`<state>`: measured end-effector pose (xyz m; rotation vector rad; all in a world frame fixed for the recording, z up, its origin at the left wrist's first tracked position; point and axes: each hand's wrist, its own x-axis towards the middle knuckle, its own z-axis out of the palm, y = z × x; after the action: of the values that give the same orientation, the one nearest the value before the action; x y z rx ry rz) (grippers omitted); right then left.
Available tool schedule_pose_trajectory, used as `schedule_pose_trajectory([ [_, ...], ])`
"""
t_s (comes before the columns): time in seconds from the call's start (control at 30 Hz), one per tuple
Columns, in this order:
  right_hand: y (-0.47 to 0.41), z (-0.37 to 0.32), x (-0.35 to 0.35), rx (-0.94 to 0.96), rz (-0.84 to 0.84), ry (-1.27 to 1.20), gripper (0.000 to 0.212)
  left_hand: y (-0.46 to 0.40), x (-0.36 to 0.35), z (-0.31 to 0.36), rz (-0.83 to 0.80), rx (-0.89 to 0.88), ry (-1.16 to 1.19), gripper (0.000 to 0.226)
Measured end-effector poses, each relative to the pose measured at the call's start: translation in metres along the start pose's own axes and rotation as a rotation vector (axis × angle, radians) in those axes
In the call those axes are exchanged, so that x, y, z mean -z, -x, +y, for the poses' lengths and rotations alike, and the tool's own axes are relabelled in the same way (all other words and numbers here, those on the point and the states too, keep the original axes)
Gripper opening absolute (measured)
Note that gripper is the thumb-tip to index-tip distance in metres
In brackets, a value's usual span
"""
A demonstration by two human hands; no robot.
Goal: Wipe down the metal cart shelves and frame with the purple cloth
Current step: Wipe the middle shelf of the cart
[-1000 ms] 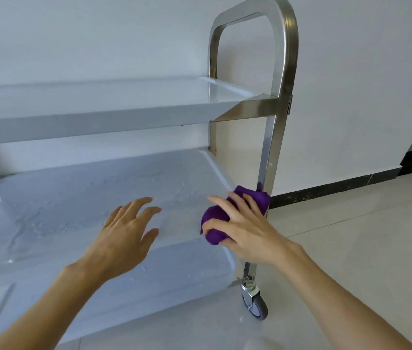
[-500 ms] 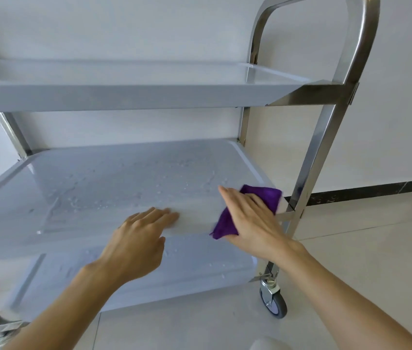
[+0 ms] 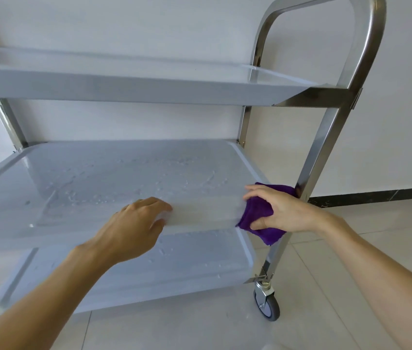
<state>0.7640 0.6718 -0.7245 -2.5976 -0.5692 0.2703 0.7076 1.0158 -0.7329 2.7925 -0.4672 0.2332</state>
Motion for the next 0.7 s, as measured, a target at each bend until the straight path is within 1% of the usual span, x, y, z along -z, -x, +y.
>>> schedule_pose_trajectory([
  [0.07, -0.006, 0.000, 0.003, -0.012, 0.005, -0.102, 0.055, -0.009, 0.003, 0.001, 0.026, 0.008, 0.037, 0.035],
  [0.17, -0.019, -0.009, 0.001, -0.095, 0.129, -0.267, 0.047, -0.020, 0.002, 0.003, 0.081, 0.005, 0.029, 0.035],
  [0.2, -0.025, -0.015, -0.002, -0.119, 0.160, -0.282, 0.044, -0.024, 0.001, 0.003, 0.089, 0.007, 0.024, 0.036],
  [0.27, -0.041, -0.029, -0.008, -0.157, 0.202, -0.171, 0.050, -0.029, 0.000, 0.003, 0.097, 0.022, 0.005, 0.037],
  [0.37, -0.060, -0.055, -0.019, -0.177, 0.312, 0.207, 0.070, -0.033, -0.003, 0.000, 0.105, 0.059, -0.044, 0.041],
  [0.43, -0.064, -0.066, -0.023, -0.256, 0.407, 0.437, 0.086, -0.035, -0.003, -0.006, 0.099, 0.090, -0.093, 0.043],
  [0.47, -0.064, -0.068, -0.024, -0.322, 0.418, 0.467, 0.092, -0.036, -0.003, -0.010, 0.091, 0.109, -0.114, 0.044],
  [0.5, -0.064, -0.069, -0.026, -0.383, 0.407, 0.443, 0.094, -0.038, -0.003, -0.014, 0.084, 0.131, -0.122, 0.045],
  [0.57, -0.067, -0.066, -0.033, -0.467, 0.338, 0.372, 0.089, -0.040, -0.003, -0.021, 0.070, 0.171, -0.109, 0.046],
  [0.63, -0.075, -0.060, -0.038, -0.459, 0.307, 0.335, 0.077, -0.041, -0.006, -0.025, 0.073, 0.189, -0.098, 0.044],
  [0.7, -0.089, -0.056, -0.036, -0.411, 0.277, 0.293, 0.072, -0.040, -0.011, -0.029, 0.089, 0.200, -0.089, 0.041],
])
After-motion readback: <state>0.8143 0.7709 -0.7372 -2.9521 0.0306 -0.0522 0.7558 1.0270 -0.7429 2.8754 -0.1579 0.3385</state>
